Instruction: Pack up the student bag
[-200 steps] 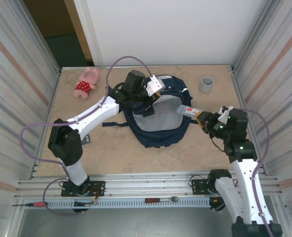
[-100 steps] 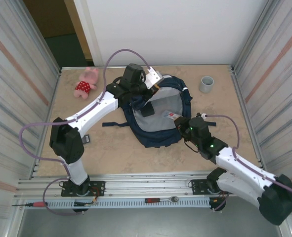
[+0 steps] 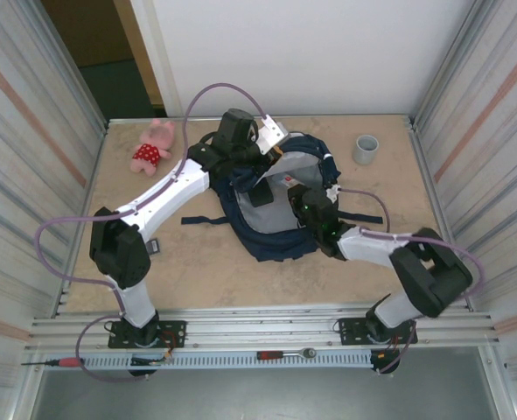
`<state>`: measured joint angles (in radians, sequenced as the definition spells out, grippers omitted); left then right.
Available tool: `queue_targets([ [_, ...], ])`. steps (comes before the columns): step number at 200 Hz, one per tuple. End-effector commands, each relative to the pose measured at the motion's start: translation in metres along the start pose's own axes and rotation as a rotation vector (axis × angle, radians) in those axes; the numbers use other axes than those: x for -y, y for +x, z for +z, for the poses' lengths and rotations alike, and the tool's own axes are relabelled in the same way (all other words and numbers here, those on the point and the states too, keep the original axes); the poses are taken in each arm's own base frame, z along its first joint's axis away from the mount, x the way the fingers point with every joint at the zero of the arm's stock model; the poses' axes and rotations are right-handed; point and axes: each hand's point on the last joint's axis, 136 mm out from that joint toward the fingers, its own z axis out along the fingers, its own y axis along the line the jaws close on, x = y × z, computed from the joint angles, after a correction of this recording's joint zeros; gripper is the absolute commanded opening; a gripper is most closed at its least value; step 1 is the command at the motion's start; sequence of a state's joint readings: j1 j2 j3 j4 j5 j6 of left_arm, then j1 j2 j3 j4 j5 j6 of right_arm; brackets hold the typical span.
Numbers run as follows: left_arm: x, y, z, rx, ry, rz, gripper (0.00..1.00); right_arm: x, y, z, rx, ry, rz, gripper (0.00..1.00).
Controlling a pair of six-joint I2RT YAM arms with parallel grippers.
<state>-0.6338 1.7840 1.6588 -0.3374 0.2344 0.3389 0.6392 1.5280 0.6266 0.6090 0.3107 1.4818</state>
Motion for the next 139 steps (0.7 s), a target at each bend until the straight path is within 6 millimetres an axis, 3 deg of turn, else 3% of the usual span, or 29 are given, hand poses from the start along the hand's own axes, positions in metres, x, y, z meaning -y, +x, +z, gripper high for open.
queue_targets([
  [1,-0.017,-0.045,-0.02,0.135,-0.043,0.011,0.0,-0.035,-0.017,0.019,0.094,-0.125,0.089,0.1],
  [50,-0.017,-0.056,-0.026,0.166,-0.036,0.008,0.0,-0.032,-0.004,0.065,0.088,-0.101,0.105,0.1],
  [95,-0.018,-0.061,-0.03,0.181,-0.04,0.007,0.0,-0.005,0.012,0.098,0.058,-0.027,0.144,0.17],
  [115,-0.02,-0.059,-0.029,0.174,-0.045,0.004,0.0,0.005,0.022,0.101,0.021,0.024,0.149,0.23],
  [139,-0.022,-0.053,-0.028,0.16,-0.052,-0.006,0.0,0.021,0.032,0.088,-0.029,0.101,0.162,0.38],
])
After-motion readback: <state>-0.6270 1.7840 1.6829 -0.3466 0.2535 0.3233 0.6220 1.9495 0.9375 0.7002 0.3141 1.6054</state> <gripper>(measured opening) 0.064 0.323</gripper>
